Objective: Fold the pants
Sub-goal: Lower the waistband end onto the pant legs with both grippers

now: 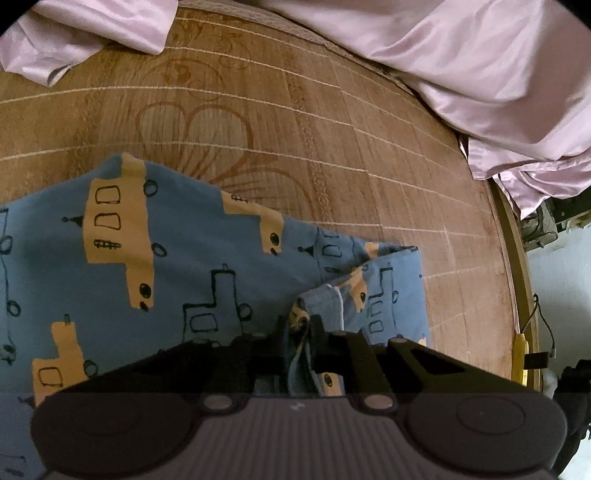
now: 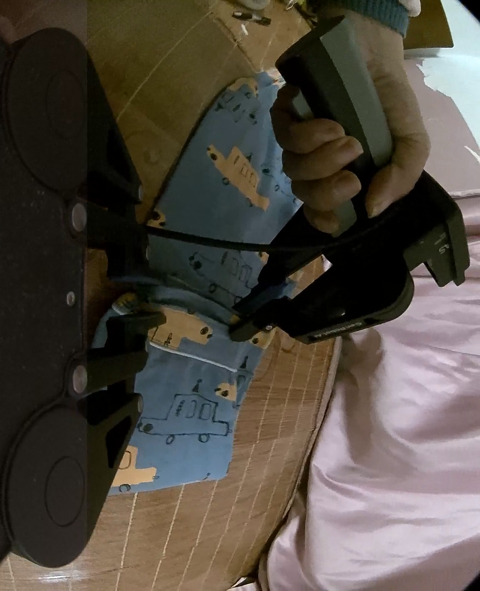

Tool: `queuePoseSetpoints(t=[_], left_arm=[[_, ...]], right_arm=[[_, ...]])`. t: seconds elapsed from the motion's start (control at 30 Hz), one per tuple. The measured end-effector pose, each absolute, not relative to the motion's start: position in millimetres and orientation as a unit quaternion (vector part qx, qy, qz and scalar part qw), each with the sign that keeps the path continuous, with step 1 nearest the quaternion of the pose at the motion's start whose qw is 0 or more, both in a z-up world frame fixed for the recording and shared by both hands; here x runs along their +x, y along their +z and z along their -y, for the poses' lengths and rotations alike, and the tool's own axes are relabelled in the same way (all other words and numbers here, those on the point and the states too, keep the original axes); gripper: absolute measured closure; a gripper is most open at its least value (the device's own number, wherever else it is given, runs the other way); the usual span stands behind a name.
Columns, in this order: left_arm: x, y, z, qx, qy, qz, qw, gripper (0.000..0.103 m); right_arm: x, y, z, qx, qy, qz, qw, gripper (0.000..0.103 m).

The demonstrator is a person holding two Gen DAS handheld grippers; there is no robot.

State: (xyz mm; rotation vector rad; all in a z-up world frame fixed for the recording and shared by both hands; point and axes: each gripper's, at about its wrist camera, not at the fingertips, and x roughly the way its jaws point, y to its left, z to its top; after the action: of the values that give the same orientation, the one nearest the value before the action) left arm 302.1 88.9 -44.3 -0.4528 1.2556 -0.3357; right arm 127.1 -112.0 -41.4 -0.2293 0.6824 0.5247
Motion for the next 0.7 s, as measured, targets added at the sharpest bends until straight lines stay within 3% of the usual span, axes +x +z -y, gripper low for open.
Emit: queuePoseSetpoints(t=[0.7], left_arm=[[293.0,-38.8,-122.0,-0.23,-0.144,-0.578,0.77,0.093]], right_arm=[[130.1,-21.3,101.4,-0.113,0.294,-0.321,0.893,0.087]])
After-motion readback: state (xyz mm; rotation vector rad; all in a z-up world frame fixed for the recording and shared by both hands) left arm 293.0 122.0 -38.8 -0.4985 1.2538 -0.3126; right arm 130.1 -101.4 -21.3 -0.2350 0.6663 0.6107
